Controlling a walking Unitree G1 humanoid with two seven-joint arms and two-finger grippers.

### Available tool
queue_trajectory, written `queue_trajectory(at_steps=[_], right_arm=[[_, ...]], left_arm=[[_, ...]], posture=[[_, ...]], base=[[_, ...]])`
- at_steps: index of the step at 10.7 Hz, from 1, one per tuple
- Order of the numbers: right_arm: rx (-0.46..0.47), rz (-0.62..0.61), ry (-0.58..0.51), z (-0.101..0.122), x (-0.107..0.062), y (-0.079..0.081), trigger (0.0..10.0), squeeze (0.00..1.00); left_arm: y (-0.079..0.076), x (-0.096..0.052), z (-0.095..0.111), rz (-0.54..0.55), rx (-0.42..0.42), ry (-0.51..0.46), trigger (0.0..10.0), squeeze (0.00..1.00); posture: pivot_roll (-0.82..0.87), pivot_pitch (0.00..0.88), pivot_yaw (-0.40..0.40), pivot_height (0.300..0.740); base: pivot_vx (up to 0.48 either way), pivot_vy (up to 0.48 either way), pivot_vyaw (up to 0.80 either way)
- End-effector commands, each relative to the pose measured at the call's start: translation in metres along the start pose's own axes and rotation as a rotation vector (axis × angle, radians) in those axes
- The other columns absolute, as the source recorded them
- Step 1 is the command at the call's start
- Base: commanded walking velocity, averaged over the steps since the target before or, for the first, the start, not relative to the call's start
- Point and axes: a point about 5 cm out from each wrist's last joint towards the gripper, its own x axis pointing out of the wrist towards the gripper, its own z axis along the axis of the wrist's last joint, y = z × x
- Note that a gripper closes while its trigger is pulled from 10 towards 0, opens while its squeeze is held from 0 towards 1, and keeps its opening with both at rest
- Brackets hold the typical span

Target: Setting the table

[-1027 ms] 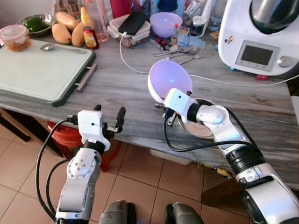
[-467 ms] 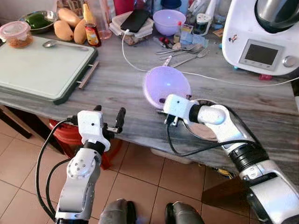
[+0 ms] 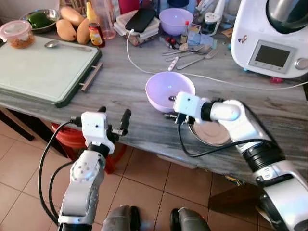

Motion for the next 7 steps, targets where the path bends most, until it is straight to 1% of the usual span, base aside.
queue_trajectory(at_steps=[1,4,5,7], right_arm=[[-0.003,-0.005,-0.022,0.008,-0.005,-0.009,10.0,1.00],[0.019,-0.051,-0.065,0.019,-0.015,-0.021,10.0,1.00],[0.102,-0.121,-0.139,0.029,-0.022,-0.027,10.0,1.00],[0.145,-0.206,-0.192,0.034,-0.029,-0.023,10.0,1.00]], left_arm=[[0.001,0.000,-0.003,-0.001,0.000,0.016,10.0,0.00],[0.001,0.004,-0.003,-0.007,-0.001,0.011,10.0,0.00],[0.001,0.003,-0.002,-0.011,-0.009,-0.002,10.0,0.00],[0.001,0.002,-0.003,-0.009,-0.004,0.002,10.0,0.00]], posture=[[-0.03,0.108,0.025,0.740],[-0.04,0.095,0.030,0.740],[-0.04,0.091,0.029,0.740],[-0.04,0.088,0.030,0.740]], base=[[0.000,0.000,0.00],[0.000,0.000,0.00],[0.000,0.000,0.00],[0.000,0.000,0.00]])
